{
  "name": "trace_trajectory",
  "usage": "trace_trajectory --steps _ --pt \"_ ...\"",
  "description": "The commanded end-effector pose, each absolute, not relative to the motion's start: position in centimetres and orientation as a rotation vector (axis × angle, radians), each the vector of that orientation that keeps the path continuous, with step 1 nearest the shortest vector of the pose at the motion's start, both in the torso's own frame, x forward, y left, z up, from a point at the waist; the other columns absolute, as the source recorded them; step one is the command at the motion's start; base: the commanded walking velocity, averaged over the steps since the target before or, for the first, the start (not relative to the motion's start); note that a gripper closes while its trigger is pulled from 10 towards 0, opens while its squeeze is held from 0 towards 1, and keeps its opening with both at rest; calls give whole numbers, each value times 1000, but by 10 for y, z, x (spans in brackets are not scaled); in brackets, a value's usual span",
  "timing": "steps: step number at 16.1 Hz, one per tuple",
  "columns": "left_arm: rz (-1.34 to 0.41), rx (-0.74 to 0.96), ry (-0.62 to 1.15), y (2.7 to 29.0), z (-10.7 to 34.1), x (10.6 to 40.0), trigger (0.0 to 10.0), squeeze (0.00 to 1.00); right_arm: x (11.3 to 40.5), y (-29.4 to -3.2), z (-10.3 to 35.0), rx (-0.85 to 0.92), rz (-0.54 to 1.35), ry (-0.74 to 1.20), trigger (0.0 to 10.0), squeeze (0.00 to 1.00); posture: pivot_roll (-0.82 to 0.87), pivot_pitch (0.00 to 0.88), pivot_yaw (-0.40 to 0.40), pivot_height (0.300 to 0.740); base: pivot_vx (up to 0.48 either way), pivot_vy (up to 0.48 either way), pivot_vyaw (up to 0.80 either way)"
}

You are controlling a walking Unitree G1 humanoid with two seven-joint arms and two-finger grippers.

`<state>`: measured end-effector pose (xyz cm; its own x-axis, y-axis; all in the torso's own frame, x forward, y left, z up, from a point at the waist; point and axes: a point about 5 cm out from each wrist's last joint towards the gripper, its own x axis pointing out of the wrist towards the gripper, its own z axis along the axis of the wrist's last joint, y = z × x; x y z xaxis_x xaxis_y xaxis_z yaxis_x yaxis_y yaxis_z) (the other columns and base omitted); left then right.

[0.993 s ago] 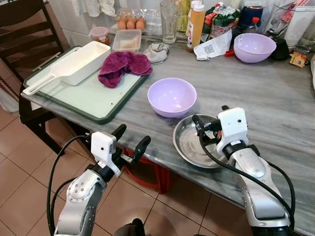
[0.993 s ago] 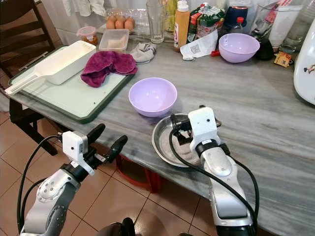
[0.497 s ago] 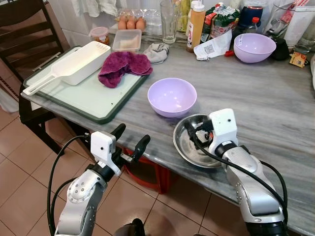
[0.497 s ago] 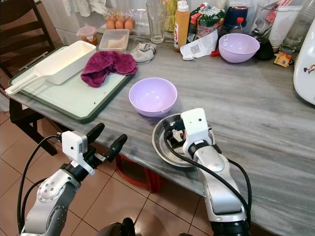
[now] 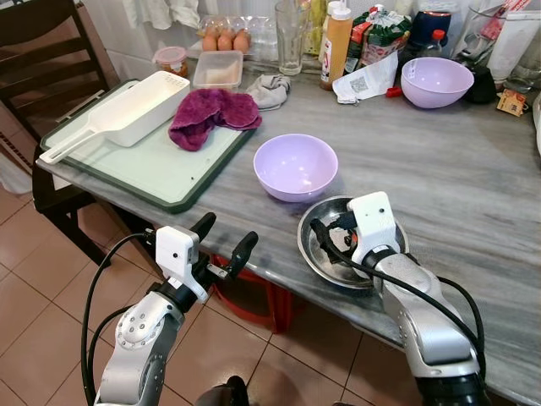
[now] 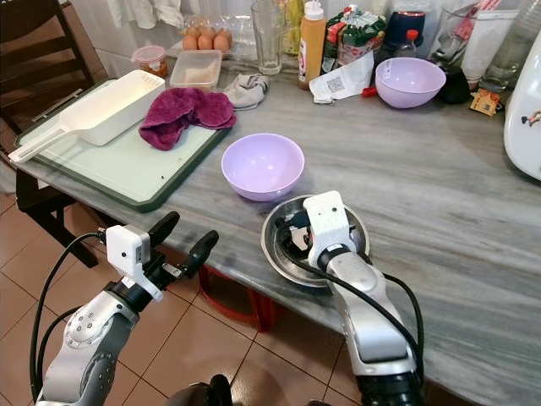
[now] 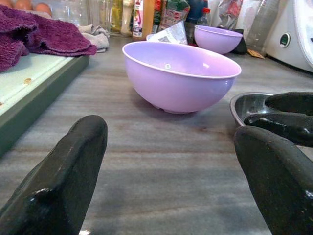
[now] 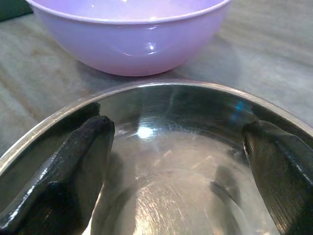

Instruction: Setting the table

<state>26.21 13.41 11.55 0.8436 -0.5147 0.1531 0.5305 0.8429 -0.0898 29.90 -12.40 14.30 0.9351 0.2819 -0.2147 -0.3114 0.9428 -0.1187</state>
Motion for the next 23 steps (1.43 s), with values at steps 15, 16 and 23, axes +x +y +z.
trace_trajectory --steps 15,16,23 --pt "-550 -102 -116 143 115 256 10000 0 303 -111 153 -131 337 122 10000 1000 -120 150 47 740 0 0 0" --pt "-551 -100 -114 145 115 257 10000 0 299 -116 162 -149 313 62 10000 1000 -124 148 49 740 0 0 0" --pt "-615 -129 -112 149 118 257 10000 0 280 -128 190 -131 250 -187 10000 729 -142 138 60 740 0 0 0"
